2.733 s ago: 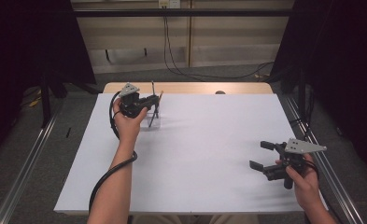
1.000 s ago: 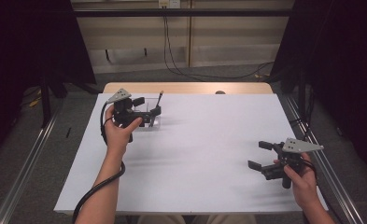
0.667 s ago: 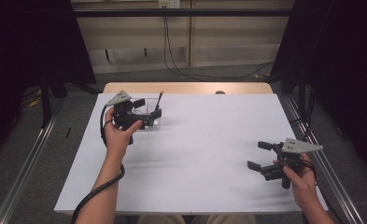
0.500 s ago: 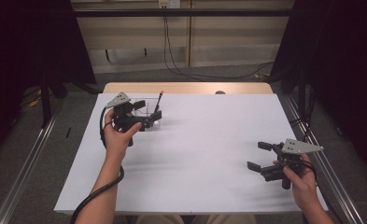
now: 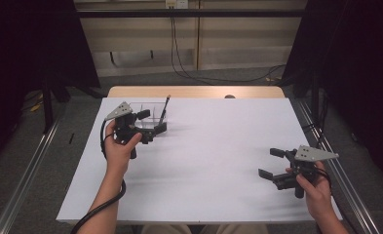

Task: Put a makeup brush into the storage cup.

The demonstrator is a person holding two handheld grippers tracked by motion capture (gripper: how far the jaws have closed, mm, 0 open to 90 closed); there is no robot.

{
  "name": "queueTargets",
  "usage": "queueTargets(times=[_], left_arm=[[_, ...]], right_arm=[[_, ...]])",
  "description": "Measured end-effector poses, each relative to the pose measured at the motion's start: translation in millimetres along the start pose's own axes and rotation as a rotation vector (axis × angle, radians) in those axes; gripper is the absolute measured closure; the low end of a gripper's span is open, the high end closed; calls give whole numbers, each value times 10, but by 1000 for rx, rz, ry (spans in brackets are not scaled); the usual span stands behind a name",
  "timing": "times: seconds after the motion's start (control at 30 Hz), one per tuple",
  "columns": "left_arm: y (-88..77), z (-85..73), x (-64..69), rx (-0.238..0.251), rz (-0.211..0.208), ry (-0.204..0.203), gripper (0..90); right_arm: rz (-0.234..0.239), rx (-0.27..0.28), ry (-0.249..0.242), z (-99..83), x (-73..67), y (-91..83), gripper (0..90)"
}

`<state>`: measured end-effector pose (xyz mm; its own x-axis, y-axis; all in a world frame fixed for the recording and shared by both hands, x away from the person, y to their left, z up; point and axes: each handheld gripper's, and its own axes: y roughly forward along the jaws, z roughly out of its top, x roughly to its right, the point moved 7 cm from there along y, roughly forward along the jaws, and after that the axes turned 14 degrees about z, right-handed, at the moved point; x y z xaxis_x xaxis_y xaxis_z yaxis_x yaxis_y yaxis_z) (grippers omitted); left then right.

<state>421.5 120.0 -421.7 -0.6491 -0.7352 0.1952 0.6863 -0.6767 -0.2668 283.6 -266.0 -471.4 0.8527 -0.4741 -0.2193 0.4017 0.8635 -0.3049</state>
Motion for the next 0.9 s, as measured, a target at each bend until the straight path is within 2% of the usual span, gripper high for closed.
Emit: queueTargets(times=[0.9], left_arm=[[-312,-274,33,-18,-28,36,2]], right_arm=[[-2,0,-2,-3,-4,-5,53]])
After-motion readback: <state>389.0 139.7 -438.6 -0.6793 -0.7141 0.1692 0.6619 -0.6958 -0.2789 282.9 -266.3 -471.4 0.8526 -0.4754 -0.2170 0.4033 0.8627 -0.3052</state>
